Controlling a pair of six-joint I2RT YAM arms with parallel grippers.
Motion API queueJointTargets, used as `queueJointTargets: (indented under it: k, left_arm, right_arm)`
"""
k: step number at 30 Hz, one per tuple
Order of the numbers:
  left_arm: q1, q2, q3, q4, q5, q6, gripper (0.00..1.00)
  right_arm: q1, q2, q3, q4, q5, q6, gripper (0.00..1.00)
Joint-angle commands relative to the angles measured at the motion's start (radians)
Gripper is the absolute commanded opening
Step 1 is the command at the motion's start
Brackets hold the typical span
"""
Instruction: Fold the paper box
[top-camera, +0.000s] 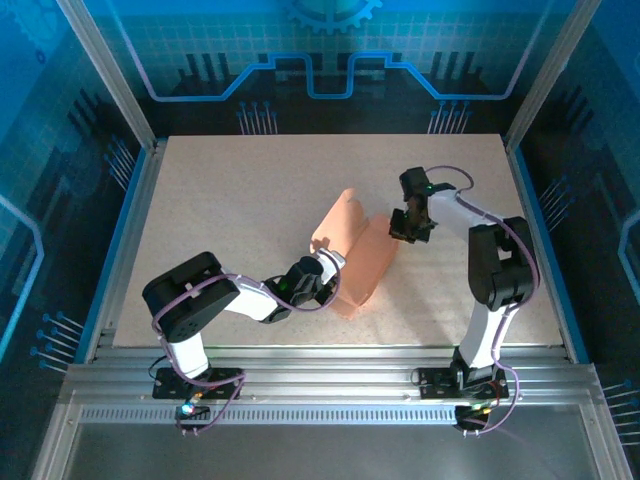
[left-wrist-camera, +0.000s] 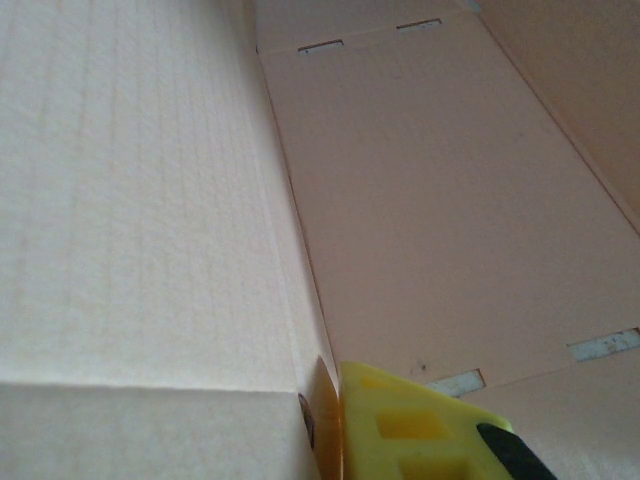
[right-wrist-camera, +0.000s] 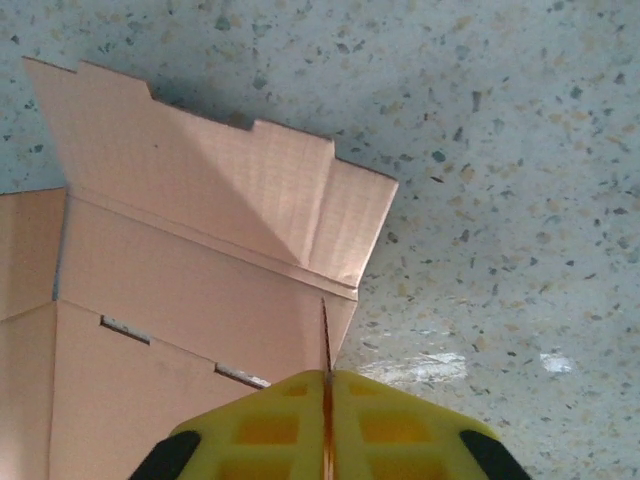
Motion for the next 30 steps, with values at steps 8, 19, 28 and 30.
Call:
queueJointTargets:
  k: [8,19,28,30]
  left_arm:
    - [0.0,-0.006,0.016,-0.064,0.01,0.032,0.15]
    - [0.031,-0.027,0.029,-0.109,0.043,-0.012,0.14]
    - [0.046,-0.023,0.034,-0.114,0.056,-0.02,0.14]
    - [0.047,-0.022,0.036,-0.116,0.064,-0.029,0.14]
  right_arm:
    - [0.109,0.01,-0.013,0.033,0.039,-0.317,0.03]
    - [0.219,0.022,-0.044,0.049,0.054,-0.715,0.04]
    - [0.243,-0.044,-0.137,0.091,0.0,-1.073,0.0]
    - [0.236,-0.061,-0.146,0.116,-0.011,-1.086,0.0]
